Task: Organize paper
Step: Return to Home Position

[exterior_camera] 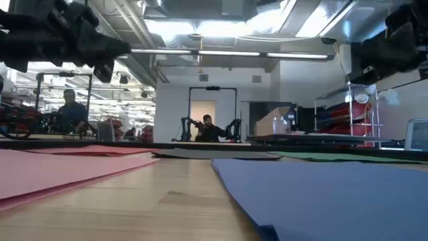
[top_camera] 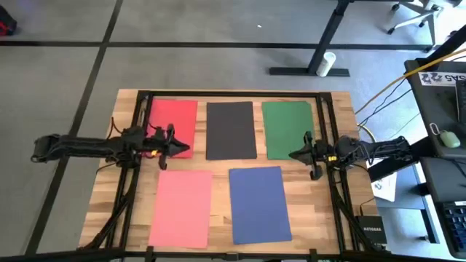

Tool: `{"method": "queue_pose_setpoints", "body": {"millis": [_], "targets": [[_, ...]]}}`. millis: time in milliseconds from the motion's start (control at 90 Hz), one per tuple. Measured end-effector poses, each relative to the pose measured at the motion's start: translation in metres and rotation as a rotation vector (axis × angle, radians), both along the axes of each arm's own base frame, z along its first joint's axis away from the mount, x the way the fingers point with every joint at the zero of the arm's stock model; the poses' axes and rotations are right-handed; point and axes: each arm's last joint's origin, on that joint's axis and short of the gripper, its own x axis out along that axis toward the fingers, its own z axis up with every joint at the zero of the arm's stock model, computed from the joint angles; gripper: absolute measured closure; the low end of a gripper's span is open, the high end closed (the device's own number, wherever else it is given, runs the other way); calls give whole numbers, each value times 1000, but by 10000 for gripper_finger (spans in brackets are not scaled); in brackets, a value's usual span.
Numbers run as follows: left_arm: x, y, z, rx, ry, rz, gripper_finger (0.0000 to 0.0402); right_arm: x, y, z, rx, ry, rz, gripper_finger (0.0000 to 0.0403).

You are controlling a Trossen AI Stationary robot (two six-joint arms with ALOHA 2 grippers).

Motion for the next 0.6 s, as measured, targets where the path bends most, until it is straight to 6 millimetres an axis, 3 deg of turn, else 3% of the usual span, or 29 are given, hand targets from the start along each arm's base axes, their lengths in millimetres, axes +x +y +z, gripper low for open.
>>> {"method": "queue_pose_setpoints", "body": {"millis": [244,444,600], "targets": [[-20,-4,-7,-52,90,-25,402,-6,-4,11,15,70,25,403],[-38,-6,2,-15,-38,-4,402,-5,-8,11,-6,64,-26,403],[-37,-3,1,6,-41,78,402,-5,-10,12,-9,55,-49,403]]}}
